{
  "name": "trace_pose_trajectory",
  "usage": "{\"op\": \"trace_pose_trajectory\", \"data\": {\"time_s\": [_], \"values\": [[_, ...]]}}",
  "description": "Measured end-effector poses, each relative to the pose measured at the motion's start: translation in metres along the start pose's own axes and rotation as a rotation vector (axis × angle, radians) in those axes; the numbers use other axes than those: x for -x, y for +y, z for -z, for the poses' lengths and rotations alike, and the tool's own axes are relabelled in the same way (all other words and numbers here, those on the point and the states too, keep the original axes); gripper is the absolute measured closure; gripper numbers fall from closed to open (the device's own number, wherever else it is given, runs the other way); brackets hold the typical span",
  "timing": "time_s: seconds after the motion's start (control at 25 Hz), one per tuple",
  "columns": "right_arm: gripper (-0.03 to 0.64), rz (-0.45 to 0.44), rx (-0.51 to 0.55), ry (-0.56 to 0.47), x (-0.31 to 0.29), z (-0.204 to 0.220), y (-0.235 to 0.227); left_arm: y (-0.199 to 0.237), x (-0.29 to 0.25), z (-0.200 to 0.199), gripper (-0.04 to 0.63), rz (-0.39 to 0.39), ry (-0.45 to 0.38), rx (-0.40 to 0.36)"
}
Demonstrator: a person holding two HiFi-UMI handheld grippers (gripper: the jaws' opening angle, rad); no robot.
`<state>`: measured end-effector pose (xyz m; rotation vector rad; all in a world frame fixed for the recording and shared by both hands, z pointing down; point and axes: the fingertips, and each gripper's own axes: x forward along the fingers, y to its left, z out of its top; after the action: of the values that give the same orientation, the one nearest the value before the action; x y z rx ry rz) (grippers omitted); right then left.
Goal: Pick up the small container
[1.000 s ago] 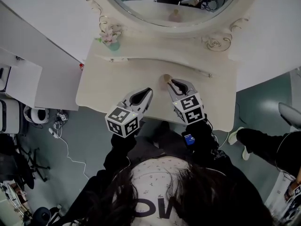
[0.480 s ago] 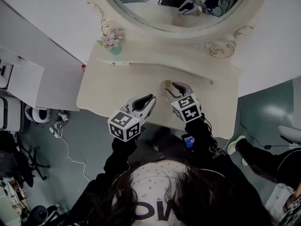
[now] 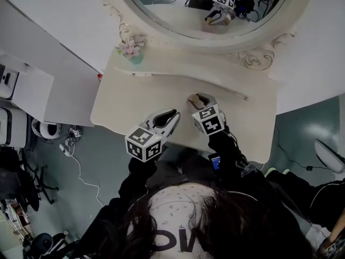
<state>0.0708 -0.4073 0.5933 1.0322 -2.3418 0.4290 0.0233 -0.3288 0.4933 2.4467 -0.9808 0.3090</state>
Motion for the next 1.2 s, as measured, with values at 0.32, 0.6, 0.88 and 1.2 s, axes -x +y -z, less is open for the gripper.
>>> {"op": "trace_pose_trajectory", "data": {"time_s": [0.32, 0.6, 0.88, 1.2], "values": [[0.462, 0.018, 0.006, -0.009, -0.006, 0.001, 0.0, 0.009, -0.001, -0.001, 0.561, -0.013, 0.005, 0.007], [0.462, 0.084, -0.035, -0.054, -0.002, 0.002, -0.005, 0.012, -0.004, 0.001, 0.561, -0.001, 0.013, 0.014], [0.469, 0.066, -0.045, -0.052, -0.001, 0.003, -0.007, 0.014, -0.004, 0.006, 0.561, 0.005, 0.02, 0.034], [0.469, 0.056, -0.036, -0.006, 0.004, 0.008, -0.002, 0.013, -0.006, 0.019, 0.539, 0.026, 0.049, 0.068]]}}
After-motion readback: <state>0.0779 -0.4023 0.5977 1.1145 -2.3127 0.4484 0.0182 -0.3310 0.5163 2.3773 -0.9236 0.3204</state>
